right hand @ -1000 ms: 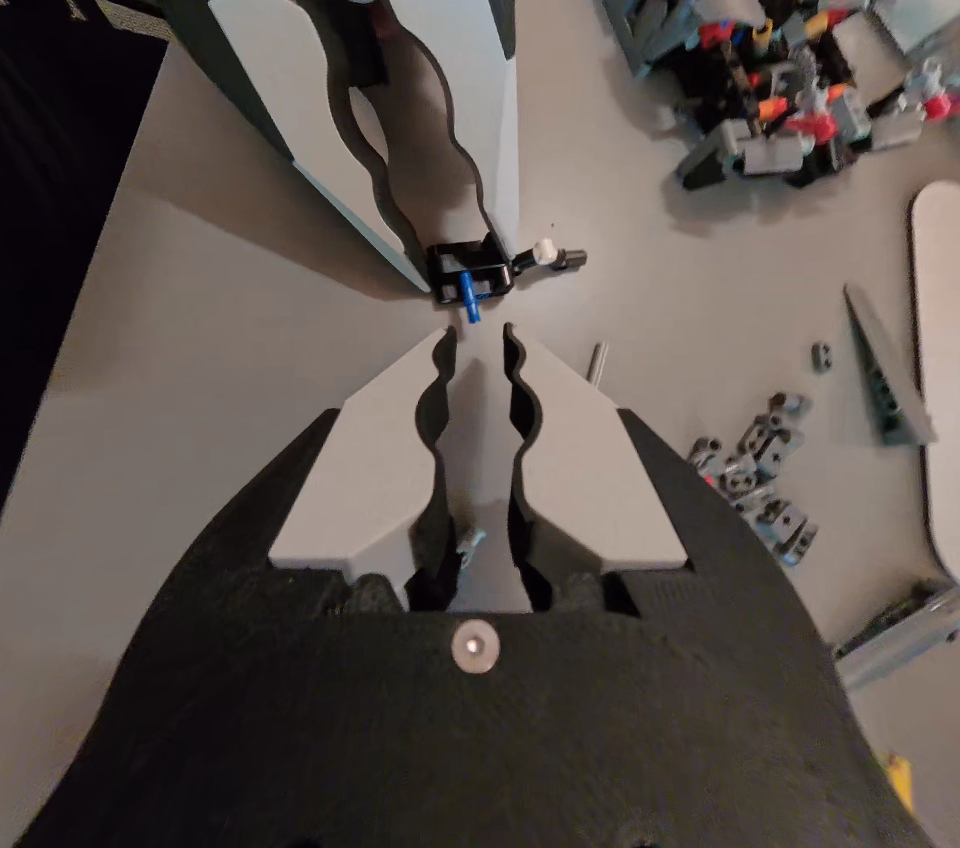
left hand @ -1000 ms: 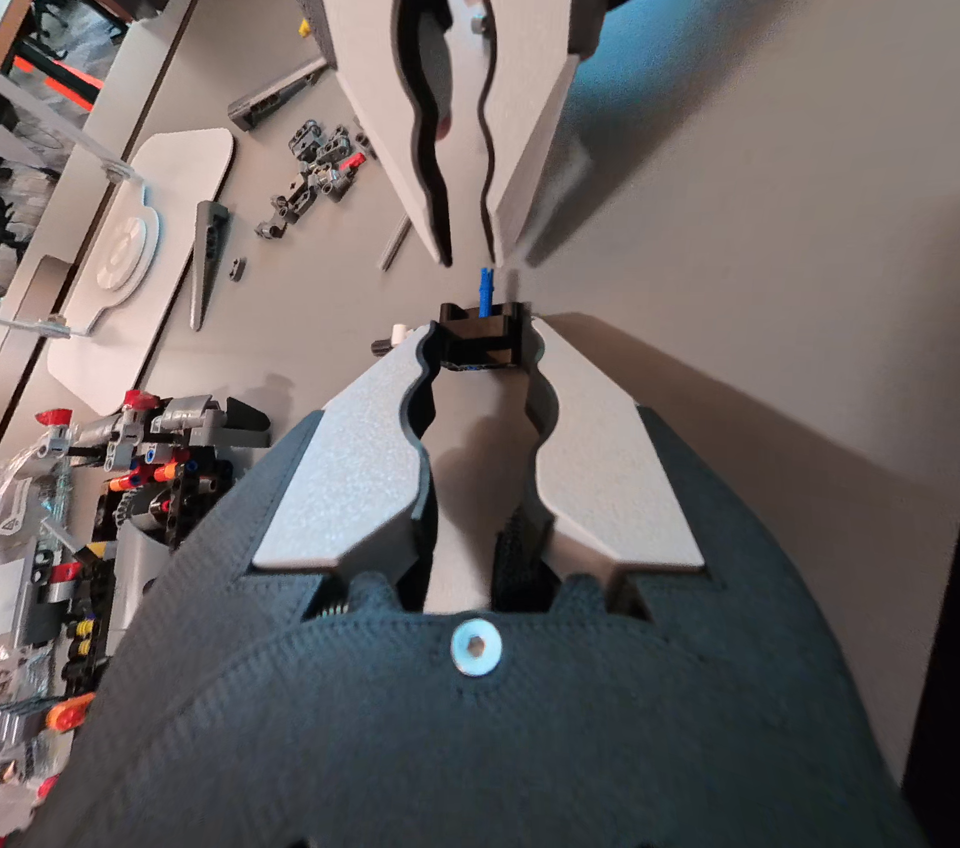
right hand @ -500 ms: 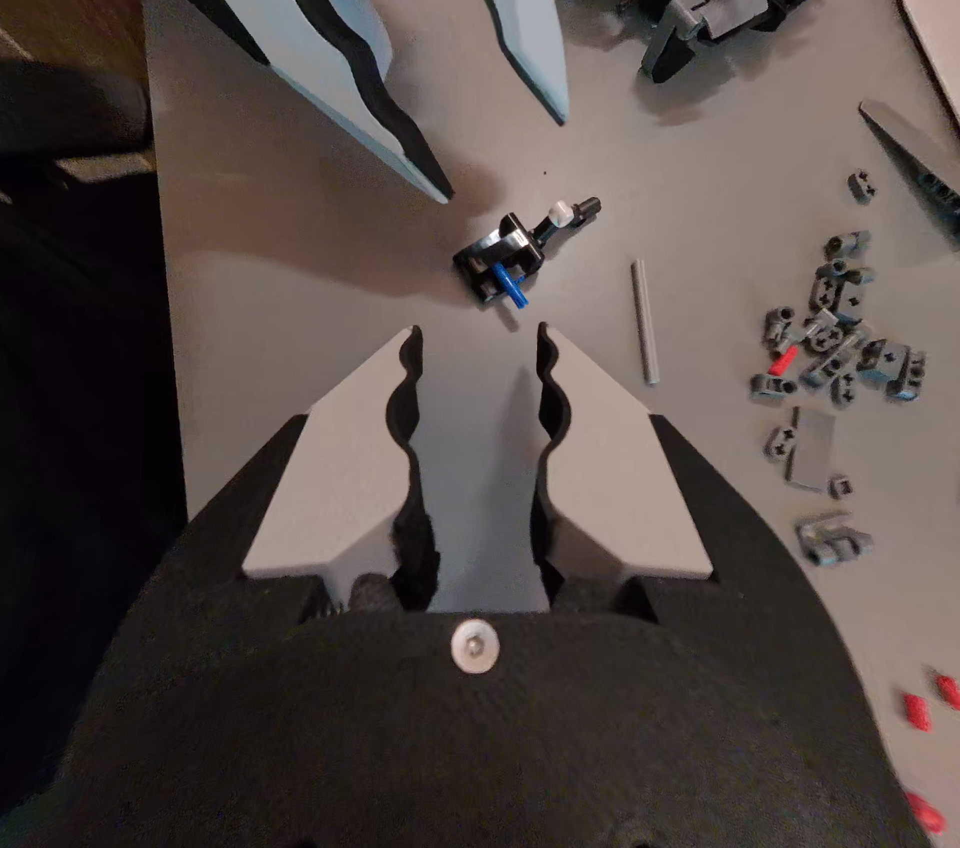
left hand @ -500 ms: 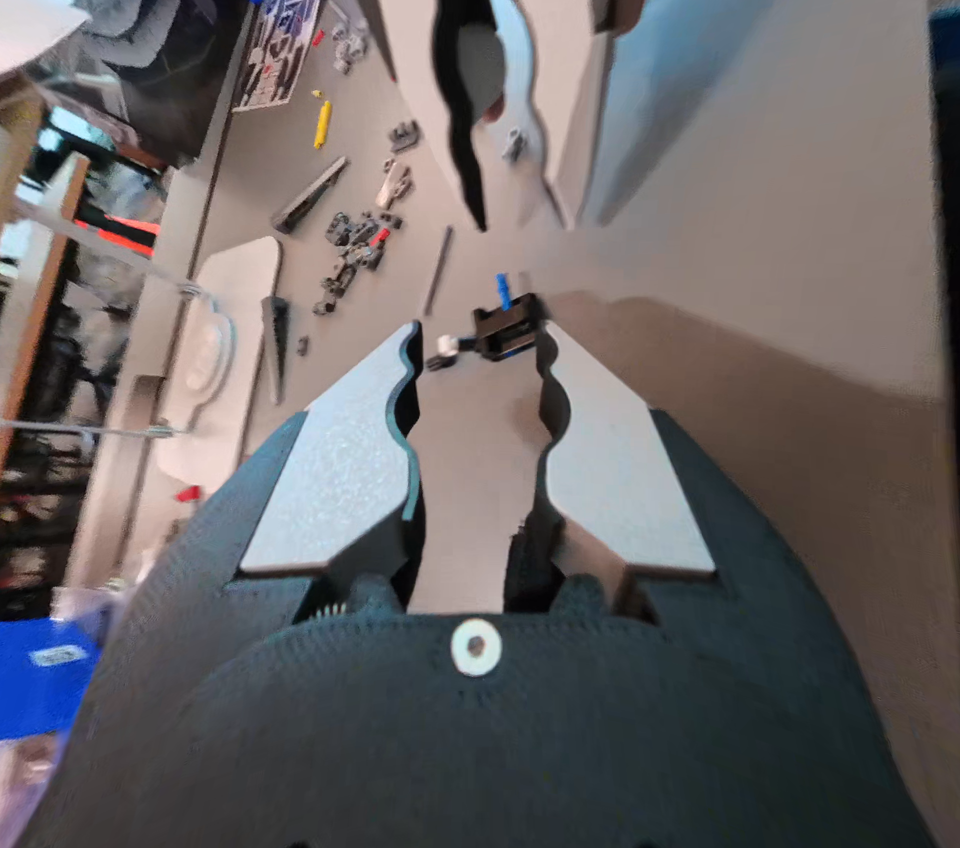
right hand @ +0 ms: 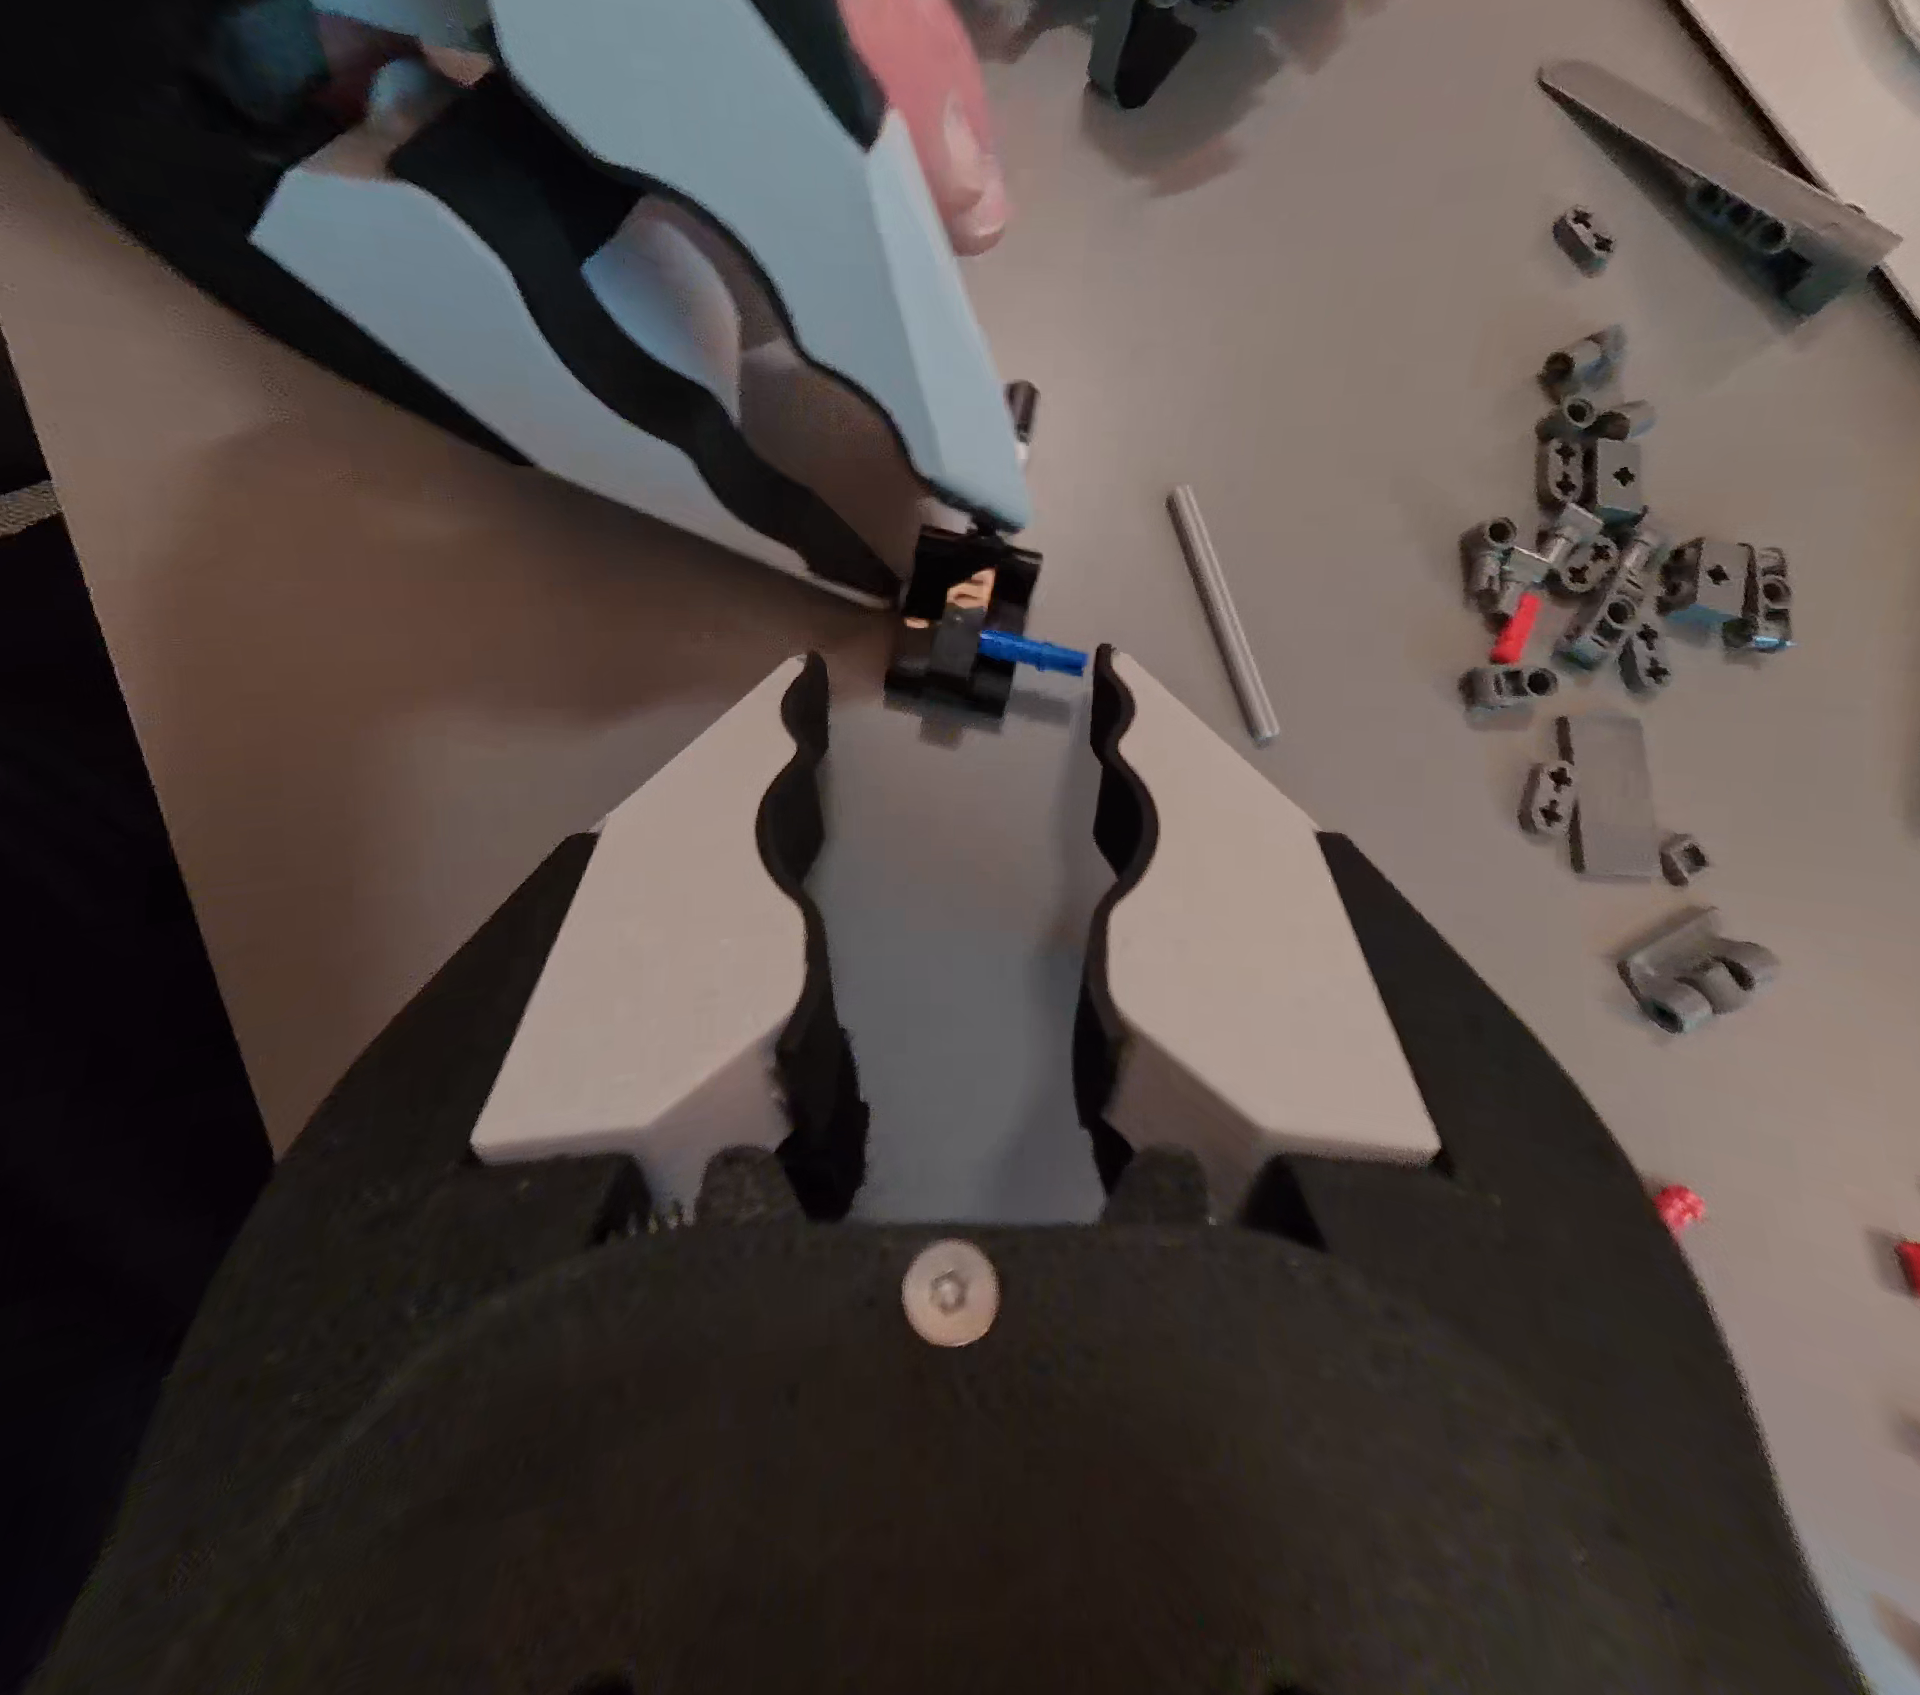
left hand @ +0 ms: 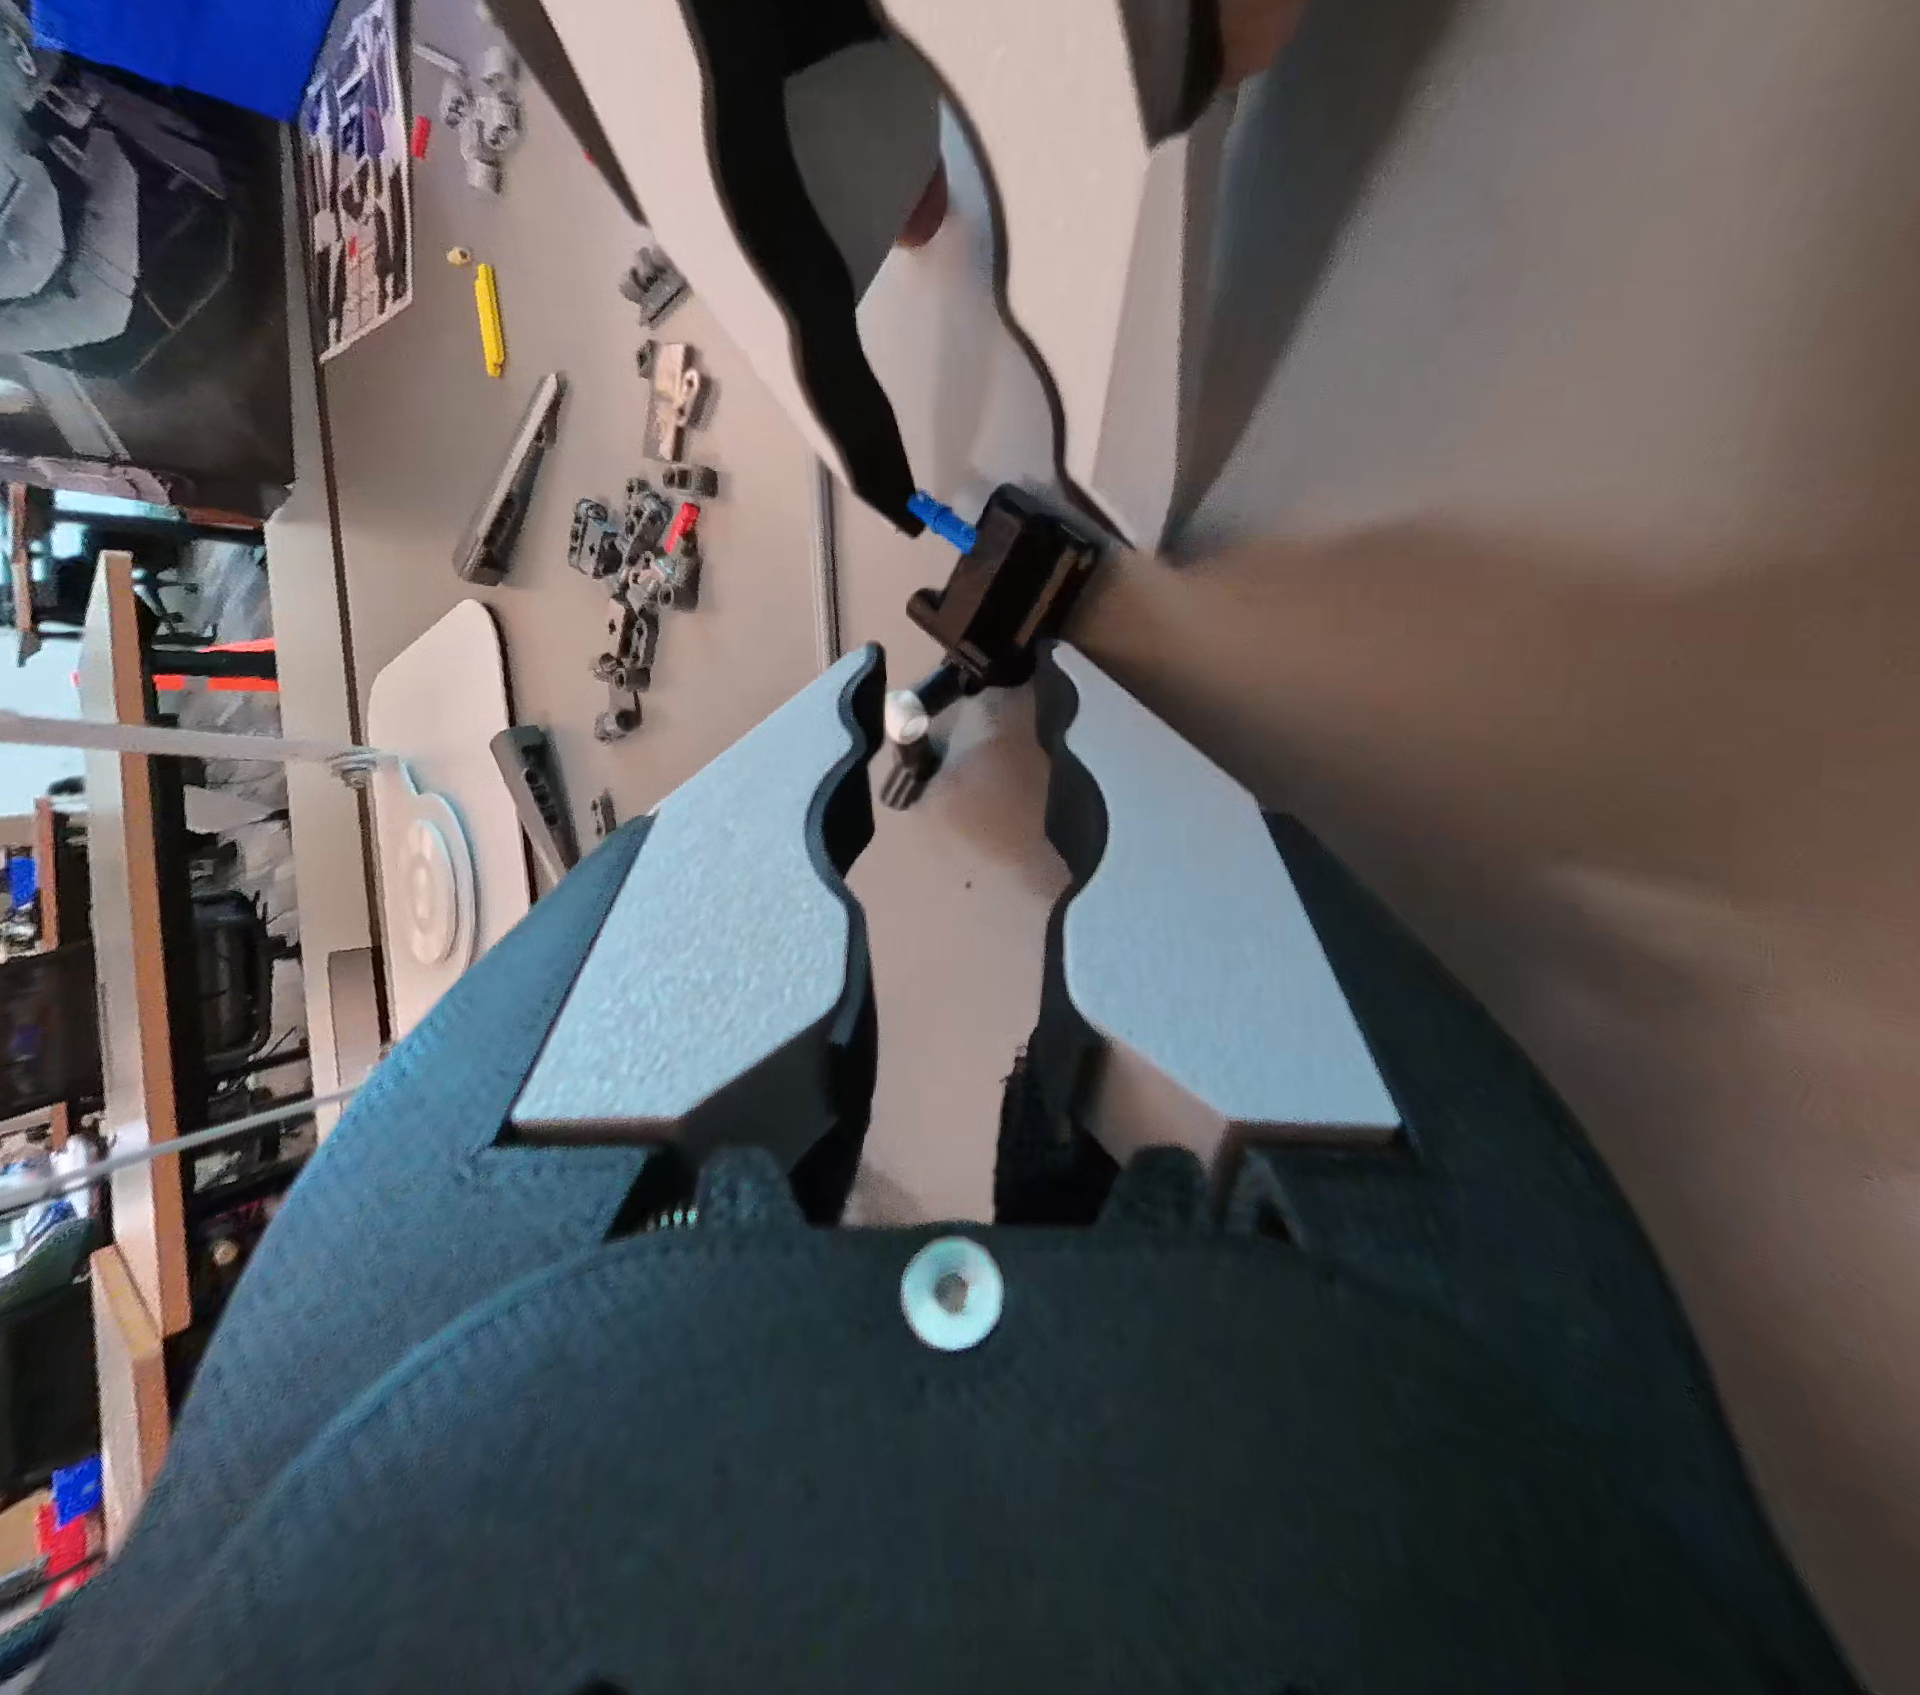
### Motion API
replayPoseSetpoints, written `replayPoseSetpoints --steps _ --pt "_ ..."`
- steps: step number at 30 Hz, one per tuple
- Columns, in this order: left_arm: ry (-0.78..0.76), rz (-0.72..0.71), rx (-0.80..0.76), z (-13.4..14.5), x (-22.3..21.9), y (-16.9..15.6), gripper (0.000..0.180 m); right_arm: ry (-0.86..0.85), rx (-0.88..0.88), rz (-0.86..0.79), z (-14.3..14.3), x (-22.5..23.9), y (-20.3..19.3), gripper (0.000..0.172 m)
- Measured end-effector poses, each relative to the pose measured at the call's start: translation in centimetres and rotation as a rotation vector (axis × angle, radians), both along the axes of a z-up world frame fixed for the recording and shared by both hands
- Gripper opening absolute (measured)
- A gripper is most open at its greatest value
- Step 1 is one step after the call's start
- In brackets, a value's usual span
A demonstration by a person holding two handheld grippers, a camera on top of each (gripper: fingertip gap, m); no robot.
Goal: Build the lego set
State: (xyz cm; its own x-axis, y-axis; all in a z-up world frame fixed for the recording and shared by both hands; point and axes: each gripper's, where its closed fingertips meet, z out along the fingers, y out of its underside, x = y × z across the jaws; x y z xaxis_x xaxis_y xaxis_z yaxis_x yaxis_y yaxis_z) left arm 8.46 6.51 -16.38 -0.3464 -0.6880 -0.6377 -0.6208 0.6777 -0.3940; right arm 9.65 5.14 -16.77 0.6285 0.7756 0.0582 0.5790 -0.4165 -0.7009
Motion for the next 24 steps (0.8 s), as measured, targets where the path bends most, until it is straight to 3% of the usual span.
replayPoseSetpoints --steps 3,5,10,12,15,24 --pt "-0.029 0.046 -0.048 -0.1 0.7 -0.8 0.026 0.008 0.011 -0.012 0.4 0.9 0.1 0.055" --pt "-0.058 0.070 0.000 0.5 0.8 -0.3 0.030 0.007 0.020 0.002 0.4 1.1 0.1 0.058" --pt "-0.033 0.033 -0.048 0.6 0.6 -0.1 0.040 0.014 -0.003 0.012 0.0 0.4 0.4 0.055" --pt "0.008 0.024 -0.037 0.0 0.5 0.3 0.031 0.010 0.018 0.010 0.1 0.3 0.6 0.040" --pt "0.017 -0.011 -0.067 -0.5 0.7 -0.2 0.017 -0.016 0.035 0.007 -0.1 0.6 0.8 0.037" --pt "0.017 -0.013 -0.058 -0.5 0.9 -0.3 0.017 -0.045 0.042 0.023 -0.2 0.5 0.7 0.037"
